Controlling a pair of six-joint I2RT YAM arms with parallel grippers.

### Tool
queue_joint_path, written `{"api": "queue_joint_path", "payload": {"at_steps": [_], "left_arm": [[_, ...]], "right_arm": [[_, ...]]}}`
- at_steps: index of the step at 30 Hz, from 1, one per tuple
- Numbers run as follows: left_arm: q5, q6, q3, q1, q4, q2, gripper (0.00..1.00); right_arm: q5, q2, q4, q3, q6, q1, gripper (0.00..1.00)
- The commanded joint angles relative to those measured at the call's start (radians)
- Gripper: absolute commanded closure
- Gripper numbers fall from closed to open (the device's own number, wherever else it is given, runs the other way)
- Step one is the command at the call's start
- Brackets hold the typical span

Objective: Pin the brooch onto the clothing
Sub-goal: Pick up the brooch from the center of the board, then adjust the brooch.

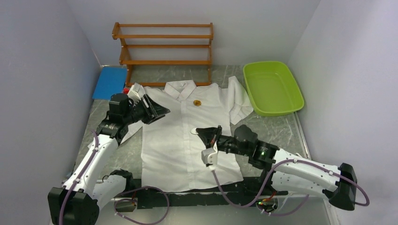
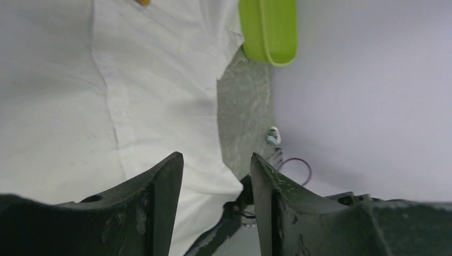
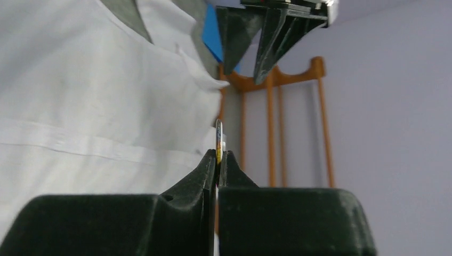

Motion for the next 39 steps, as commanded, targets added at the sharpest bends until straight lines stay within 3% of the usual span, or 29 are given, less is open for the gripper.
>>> {"api": "queue_joint_path", "payload": {"at_steps": [1,6,10,14,24,30,33,39], "left_arm": [[0.073,-0.202,-0.032,-0.023,0.188,-0.023,0.46],[0.093,-0.236,-0.018,-0.084,0.277,-0.032,0.49],[0.128,-0.258,-0.047,-0.175,0.42,-0.023,0.52],[0.16,-0.225,-0.047,-0.276,0.439,0.016,0.55],[0.18,-0.195,-0.069,-0.36,0.482,0.047,0.55],[0.198,-0.238,-0.083,-0.371,0.597,0.09,0.6],[0.212,-0.243,-0.074,-0.379,0.622,0.123,0.67],[0.203,-0.227,-0.07,-0.381,0.633,0.123,0.96]], "right_arm": [[0.414,0.011,0.24,-0.064,-0.276,0.141,1.0],[0.637,0.07,0.469,-0.145,-0.482,0.28,1.0],[0.74,0.129,0.67,-0.198,-0.625,0.327,1.0],[0.788,0.18,0.778,-0.211,-0.694,0.341,1.0],[0.796,0.206,0.795,-0.192,-0.68,0.354,1.0],[0.802,0.199,0.769,-0.183,-0.657,0.357,1.0],[0.807,0.197,0.768,-0.181,-0.651,0.358,1.0],[0.834,0.2,0.765,-0.18,-0.628,0.359,1.0]]}}
